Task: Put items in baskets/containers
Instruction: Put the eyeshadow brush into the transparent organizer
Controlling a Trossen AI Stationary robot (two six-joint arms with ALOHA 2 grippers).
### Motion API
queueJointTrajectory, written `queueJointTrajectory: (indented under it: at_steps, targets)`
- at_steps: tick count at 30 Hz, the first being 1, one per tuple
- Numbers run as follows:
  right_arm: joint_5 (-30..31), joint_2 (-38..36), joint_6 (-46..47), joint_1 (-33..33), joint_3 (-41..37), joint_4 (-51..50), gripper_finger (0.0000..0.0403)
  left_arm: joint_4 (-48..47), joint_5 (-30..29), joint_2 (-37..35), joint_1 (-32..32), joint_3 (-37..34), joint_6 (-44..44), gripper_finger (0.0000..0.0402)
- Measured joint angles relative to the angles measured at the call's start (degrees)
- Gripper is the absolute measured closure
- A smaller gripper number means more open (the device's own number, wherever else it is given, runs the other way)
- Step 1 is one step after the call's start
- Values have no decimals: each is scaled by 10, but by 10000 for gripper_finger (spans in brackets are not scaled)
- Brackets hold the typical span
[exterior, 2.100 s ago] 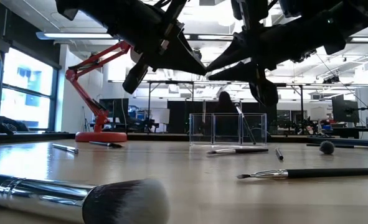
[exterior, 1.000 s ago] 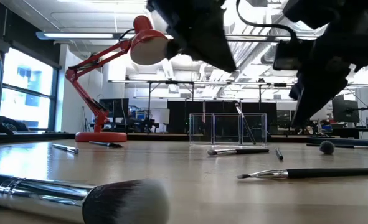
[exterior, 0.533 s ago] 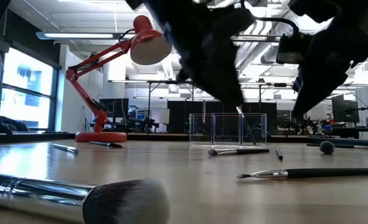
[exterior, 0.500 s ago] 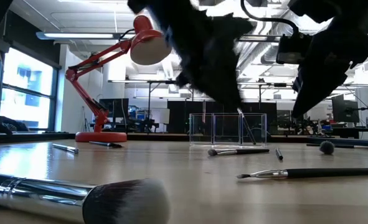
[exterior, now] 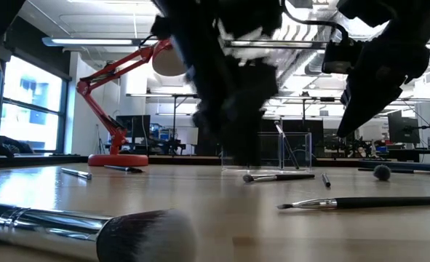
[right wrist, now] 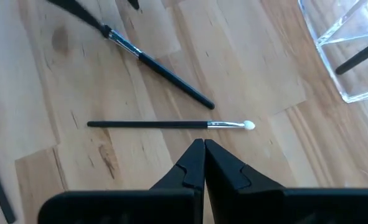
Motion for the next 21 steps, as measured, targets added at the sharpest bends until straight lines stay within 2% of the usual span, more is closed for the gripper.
queueJointTrajectory:
  at_steps: [3, 9, 12, 16, 17, 21]
  targets:
    - [6, 0, 1, 0, 0, 1, 401, 21, 8, 18, 0, 7, -2, 236]
    - [6, 0, 6, 0, 0, 6, 397, -5, 19, 34, -1, 7, -11, 242]
    - [6, 0, 11, 0, 0, 10, 397, -34, 27, 35, -1, 9, -13, 277]
    - [6, 0, 19, 0, 0, 40, 401, -83, 48, 36, 0, 9, -2, 373]
    - [6, 0, 24, 0, 0, 51, 401, -91, 54, 36, 0, 9, 3, 387]
    - [7, 0, 40, 0, 0, 106, 400, -119, 58, 36, 0, 9, 49, 395]
